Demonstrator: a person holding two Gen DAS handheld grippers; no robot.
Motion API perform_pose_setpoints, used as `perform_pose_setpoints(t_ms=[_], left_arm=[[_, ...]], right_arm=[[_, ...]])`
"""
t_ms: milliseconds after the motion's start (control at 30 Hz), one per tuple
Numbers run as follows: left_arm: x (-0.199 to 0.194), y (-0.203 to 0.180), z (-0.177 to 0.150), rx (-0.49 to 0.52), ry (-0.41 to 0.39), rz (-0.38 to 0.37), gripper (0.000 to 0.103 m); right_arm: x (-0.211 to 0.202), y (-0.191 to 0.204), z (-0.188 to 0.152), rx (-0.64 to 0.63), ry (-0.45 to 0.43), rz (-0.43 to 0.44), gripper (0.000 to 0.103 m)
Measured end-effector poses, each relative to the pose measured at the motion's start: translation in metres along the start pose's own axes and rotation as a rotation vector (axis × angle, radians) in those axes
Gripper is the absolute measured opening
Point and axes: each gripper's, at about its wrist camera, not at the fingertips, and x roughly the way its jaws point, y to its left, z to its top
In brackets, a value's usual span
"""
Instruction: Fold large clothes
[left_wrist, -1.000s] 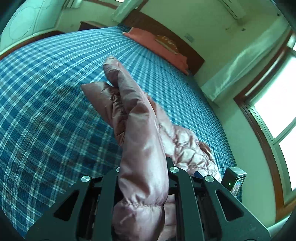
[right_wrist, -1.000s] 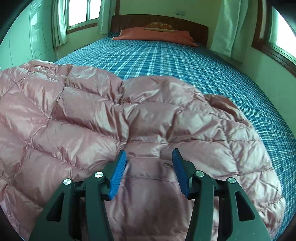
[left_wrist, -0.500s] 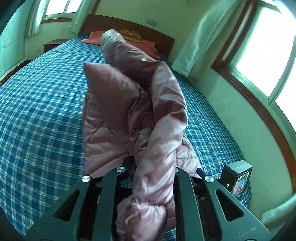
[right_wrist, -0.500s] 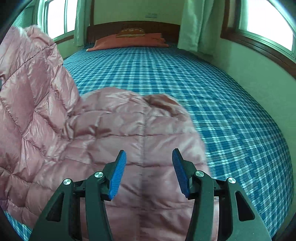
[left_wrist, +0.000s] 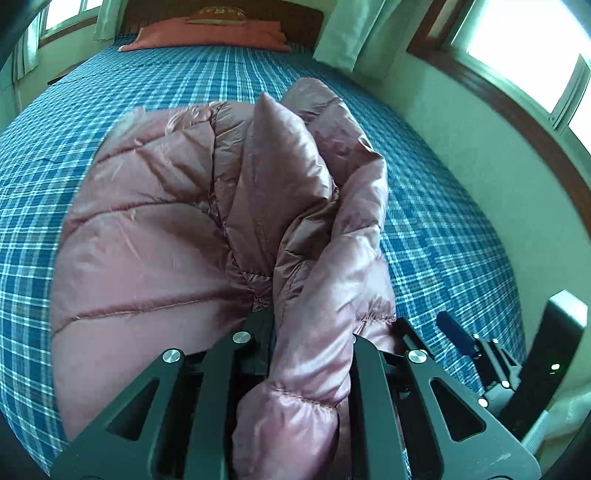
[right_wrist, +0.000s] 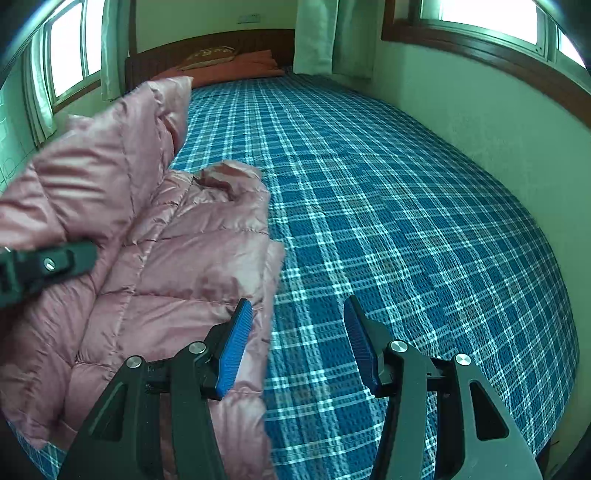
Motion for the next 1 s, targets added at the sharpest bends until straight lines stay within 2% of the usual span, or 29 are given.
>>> perform_pose_setpoints(t_ms=[367, 700, 767, 833, 900, 1000], left_arm=[[0.04, -0.021, -0.018, 0.062, 0.003, 0.061, 0.012], [0.034, -0.028, -0.02, 0.097, -0.023, 0.075, 0.014], [0.027, -0.03, -0.02, 0.106, -0.026, 0.079, 0.017], [0.016, -0.034, -0.021, 0.107, -0.036, 0.064, 0.036], [0.002, -0.039, -0.024, 0.112, -0.065, 0.043, 0.049], [-0.019, -0.049, -0.028, 0.132, -0.095, 0.014, 0.052]], right_arm=[[0.028, -0.016, -0.007, 0.037, 0.061, 0.008, 0.052], [0.033, -0.02, -0.011, 0.054, 0.078, 0.009, 0.052], [0.031, -0.023, -0.011, 0.057, 0.076, 0.005, 0.052], [0.027, -0.026, -0.011, 0.063, 0.073, 0.005, 0.052], [0.022, -0.029, -0.012, 0.067, 0.071, 0.005, 0.052], [0.009, -0.035, -0.015, 0.075, 0.058, 0.001, 0.052]])
